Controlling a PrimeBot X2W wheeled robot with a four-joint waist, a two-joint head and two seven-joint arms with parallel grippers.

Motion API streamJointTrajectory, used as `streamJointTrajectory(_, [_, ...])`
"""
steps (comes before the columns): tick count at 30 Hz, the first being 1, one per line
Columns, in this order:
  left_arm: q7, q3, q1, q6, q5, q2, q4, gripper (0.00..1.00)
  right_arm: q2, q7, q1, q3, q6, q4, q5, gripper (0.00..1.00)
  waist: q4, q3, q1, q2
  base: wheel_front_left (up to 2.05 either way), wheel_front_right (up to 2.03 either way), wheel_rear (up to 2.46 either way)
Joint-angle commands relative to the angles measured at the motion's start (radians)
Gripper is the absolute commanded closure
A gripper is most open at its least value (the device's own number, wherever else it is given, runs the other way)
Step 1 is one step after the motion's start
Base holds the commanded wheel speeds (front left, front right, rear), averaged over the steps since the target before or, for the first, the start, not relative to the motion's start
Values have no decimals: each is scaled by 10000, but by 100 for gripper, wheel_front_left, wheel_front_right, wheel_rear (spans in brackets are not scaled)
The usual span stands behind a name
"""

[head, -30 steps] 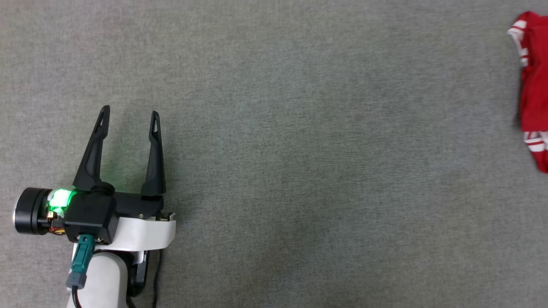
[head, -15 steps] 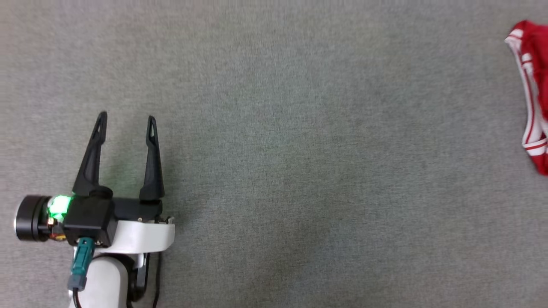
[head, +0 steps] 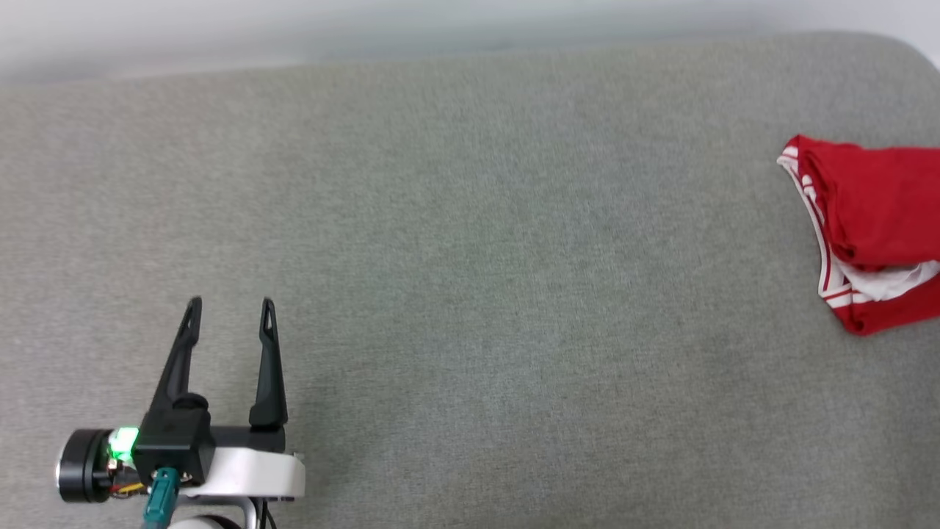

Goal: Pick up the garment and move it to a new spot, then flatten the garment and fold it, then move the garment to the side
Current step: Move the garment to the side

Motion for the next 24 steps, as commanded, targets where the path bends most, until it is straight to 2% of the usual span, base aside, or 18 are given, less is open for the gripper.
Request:
streamJointTrajectory(1, [-21,1,154,13,-20,-46,63,0,83,-240,189,56,-18,-149,-100,0,159,-346,1,0,0,0,0])
streamJointTrajectory(6, [-21,35,422,-63,-51,-116,268,0,974,-1464,868,535,-19,-649,-229,0,404,-908,1,0,0,0,0])
streamJointTrajectory(10, [-21,33,648,-73,-47,-176,424,0,1570,-2019,1602,1004,-18,-770,-352,0,590,-1328,1,0,0,0,0])
streamJointTrajectory(18, [-21,18,971,-198,-73,-252,746,0,2739,-2376,3183,1466,-18,-436,-418,0,857,-1955,1,0,0,0,0])
streamJointTrajectory(24, [-21,25,1186,-287,-92,-303,983,0,3294,-2492,4307,1542,-18,-234,-398,0,950,-2323,1,0,0,0,0])
